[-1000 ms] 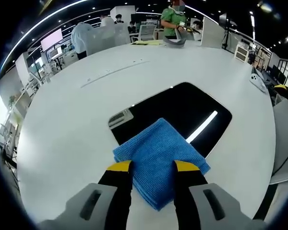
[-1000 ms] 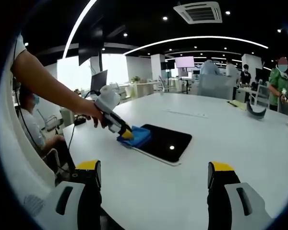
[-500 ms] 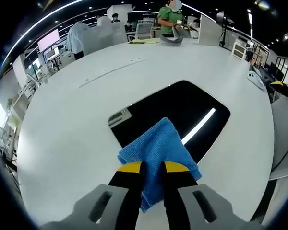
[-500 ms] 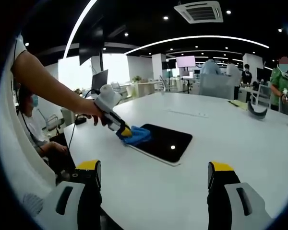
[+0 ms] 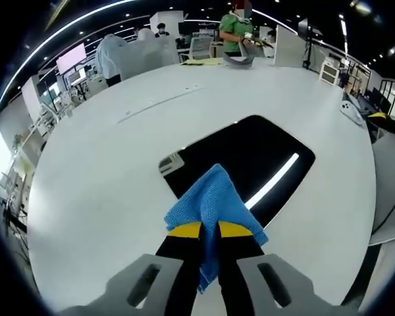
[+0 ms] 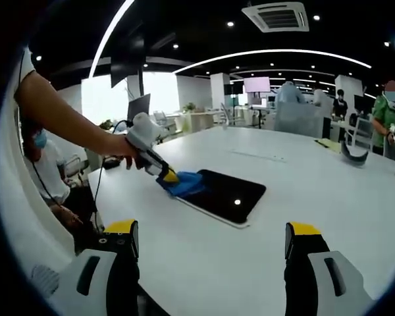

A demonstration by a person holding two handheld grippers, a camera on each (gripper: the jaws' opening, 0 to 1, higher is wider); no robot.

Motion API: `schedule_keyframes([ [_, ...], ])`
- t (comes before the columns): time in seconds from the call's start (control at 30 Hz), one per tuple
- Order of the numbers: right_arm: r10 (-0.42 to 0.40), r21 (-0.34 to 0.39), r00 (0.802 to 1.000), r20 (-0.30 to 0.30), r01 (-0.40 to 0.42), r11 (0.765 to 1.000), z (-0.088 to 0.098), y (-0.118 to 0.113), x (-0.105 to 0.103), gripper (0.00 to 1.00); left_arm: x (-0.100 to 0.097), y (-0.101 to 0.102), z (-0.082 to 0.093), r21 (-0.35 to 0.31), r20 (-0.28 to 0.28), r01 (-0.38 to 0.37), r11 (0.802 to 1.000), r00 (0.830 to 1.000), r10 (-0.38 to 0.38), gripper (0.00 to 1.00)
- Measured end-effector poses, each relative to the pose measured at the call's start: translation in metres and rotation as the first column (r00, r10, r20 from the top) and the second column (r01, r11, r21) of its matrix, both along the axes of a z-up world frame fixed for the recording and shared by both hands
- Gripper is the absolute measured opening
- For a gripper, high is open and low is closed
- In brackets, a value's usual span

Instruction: Wipe the mirror surface with the cleaning cloth until all visible marks leave the cleaned area.

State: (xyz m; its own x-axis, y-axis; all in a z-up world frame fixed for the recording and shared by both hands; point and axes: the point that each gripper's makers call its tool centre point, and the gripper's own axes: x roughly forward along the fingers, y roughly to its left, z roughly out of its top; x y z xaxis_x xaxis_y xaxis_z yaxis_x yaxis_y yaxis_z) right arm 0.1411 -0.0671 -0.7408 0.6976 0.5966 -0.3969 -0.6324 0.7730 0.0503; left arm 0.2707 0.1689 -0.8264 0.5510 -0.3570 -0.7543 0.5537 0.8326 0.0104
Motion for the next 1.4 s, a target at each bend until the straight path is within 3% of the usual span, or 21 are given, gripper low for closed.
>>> schedule_keyframes([
  [0.47,0.052,-0.015,0.999,0.000,-0.052,0.999,-0.004,0.012,-0.005,0.92,-0.018,0.005,0.033,-0.083,0.051,-0.010,0.996,0.999,0.014,0.06],
  [0.8,0.073,-0.011,0.997,-0.002,-0.073,0.997,-0.008,0.019,-0.007,0.92,-0.034,0.022,0.049,-0.095,0.083,-0.022,0.995,0.996,0.030,0.06],
  [1.13,0.074,0.007,0.997,0.011,-0.074,0.997,-0.004,0.027,-0.009,0.92,-0.056,0.034,0.048,-0.087,0.075,-0.016,0.996,0.997,0.023,0.06],
  [1.4,0.072,0.012,0.997,0.012,-0.072,0.997,-0.005,0.030,-0.010,0.92,-0.078,0.044,0.032,-0.083,0.019,-0.015,0.996,1.000,0.017,0.06],
])
